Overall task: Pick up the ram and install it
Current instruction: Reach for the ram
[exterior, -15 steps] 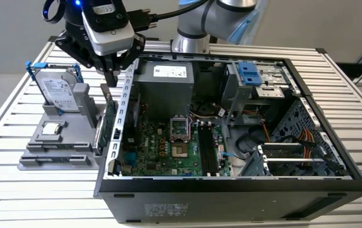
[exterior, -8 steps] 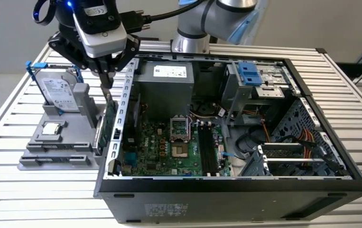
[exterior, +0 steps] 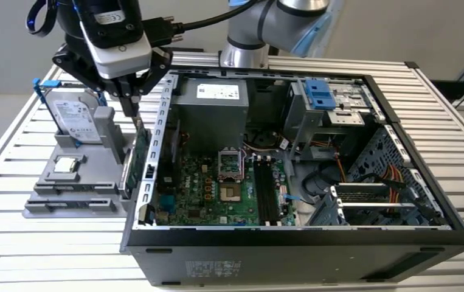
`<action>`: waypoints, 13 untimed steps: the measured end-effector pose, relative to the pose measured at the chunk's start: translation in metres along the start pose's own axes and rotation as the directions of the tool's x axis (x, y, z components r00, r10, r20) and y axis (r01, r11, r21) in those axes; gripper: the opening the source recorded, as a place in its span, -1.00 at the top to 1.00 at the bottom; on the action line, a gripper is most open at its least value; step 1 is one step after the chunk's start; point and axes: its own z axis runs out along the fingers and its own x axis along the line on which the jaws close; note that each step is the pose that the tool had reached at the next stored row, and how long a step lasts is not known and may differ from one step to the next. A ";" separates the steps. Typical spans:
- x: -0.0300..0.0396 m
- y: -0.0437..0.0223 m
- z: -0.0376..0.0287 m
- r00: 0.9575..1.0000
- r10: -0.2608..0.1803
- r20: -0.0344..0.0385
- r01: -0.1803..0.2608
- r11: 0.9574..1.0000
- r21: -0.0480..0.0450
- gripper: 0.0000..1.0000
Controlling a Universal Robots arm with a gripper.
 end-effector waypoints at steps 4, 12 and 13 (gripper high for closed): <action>0.0114 -0.0020 -0.0003 1.000 0.000 0.000 0.000 1.000 0.000 1.00; 0.0390 -0.0043 -0.0009 1.000 0.000 0.000 0.000 1.000 0.000 1.00; 0.0423 -0.0045 -0.0010 1.000 0.000 0.000 0.000 1.000 0.000 1.00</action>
